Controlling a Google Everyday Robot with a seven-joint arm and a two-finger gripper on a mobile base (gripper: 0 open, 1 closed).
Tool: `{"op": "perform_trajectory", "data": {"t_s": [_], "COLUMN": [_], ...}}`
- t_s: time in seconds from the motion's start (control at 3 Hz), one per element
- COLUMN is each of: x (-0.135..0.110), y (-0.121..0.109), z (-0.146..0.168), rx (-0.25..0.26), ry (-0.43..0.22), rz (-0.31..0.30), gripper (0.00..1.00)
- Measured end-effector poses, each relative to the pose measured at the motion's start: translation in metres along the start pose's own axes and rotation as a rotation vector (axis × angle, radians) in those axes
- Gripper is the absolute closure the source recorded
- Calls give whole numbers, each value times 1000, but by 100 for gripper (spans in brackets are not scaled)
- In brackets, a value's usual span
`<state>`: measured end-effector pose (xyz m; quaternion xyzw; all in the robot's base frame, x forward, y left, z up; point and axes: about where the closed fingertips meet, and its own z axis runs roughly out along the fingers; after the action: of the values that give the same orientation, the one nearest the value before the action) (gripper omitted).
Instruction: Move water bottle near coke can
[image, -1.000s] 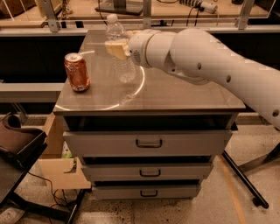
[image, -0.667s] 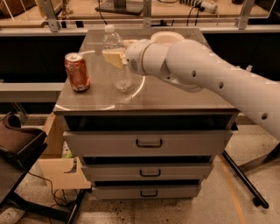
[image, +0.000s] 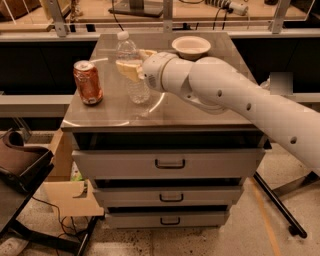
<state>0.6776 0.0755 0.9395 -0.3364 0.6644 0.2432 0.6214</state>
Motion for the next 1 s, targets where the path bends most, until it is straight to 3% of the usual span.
{"op": "perform_trajectory", "data": {"t_s": [0.67,1.0], "x": [-10,-41], "y": [-7,-15], "z": [6,7], "rx": [25,77], "ry": [-68,-107], "rz": [-44,-115], "gripper": [100,100]}}
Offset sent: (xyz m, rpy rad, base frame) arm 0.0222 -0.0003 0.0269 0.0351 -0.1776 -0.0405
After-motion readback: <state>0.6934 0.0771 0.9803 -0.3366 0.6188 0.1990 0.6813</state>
